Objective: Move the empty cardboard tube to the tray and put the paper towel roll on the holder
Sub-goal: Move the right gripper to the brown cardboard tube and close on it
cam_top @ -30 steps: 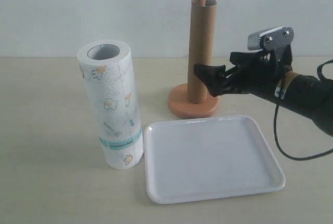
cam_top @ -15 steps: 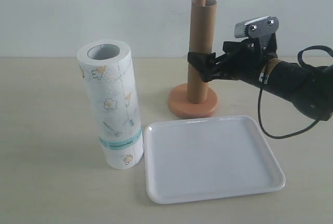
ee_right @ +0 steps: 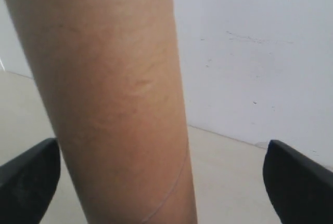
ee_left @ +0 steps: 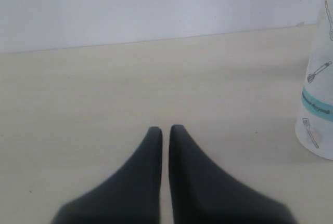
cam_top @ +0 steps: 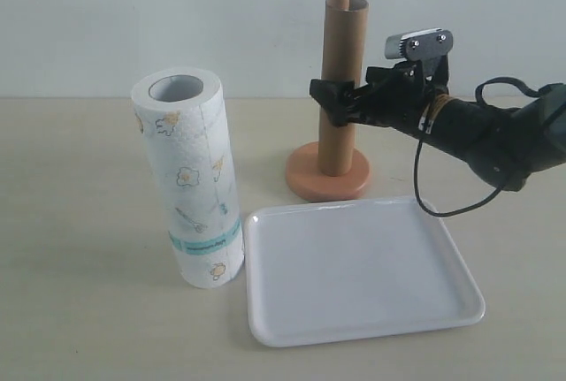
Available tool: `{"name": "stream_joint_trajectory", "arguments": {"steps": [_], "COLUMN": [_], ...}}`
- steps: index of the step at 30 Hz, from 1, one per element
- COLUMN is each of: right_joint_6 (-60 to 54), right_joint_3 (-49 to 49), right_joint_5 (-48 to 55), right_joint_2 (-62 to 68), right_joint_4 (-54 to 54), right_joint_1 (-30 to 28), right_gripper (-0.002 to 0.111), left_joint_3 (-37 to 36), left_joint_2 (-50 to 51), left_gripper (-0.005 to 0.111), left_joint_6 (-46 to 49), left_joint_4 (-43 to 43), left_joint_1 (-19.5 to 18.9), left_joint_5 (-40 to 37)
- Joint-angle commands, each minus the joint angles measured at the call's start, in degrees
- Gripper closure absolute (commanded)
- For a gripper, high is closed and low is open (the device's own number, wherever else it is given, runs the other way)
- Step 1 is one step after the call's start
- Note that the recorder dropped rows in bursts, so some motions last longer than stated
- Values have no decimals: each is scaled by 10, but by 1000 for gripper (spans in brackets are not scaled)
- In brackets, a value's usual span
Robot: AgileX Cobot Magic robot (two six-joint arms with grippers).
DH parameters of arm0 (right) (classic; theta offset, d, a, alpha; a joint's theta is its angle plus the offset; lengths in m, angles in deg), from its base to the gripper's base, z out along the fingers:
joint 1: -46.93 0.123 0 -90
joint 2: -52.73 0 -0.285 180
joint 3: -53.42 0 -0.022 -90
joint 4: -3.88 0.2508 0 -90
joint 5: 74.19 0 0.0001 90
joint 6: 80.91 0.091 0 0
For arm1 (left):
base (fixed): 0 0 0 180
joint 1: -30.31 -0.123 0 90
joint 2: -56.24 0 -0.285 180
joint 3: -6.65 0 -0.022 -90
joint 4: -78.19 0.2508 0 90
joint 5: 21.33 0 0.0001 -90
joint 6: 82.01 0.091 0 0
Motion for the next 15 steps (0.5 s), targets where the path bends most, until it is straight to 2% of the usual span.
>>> {"name": "stream_joint_trajectory", "arguments": {"steps": [1, 5, 7, 8, 9, 10, 12, 13, 15], "right_joint_6": [1, 21, 24, 24, 23, 23, 23, 26, 26], "right_joint_3": [7, 7, 7, 7, 7, 7, 7, 7, 7], "right_joint_5": [-13, -13, -13, -13, -13, -12, 5, 17, 30], "right_joint_2": [1, 1, 1, 1, 1, 1, 1, 1, 1], "right_joint_4": [-15, -59, -63, -64, -64, -62, -62, -60, -60], "right_joint_1": [1, 1, 1, 1, 1, 1, 1, 1, 1], "right_gripper": [10, 10, 20, 32, 48, 68, 99, 108, 105], "left_joint_3": [-2, -2, -2, -2, -2, -2, -2, -2, -2], "left_joint_2": [-2, -2, -2, -2, -2, -2, -2, -2, -2], "left_gripper": [103, 103, 103, 103, 103, 103, 103, 103, 103], "left_joint_6": [-3, -3, -3, -3, -3, -3, -2, -2, -2], "left_joint_4": [-3, -3, -3, -3, -3, -3, -3, -3, -3], "left_joint_1": [-2, -2, -2, -2, -2, -2, -2, -2, -2], "left_joint_5": [2, 2, 2, 2, 2, 2, 2, 2, 2]}}
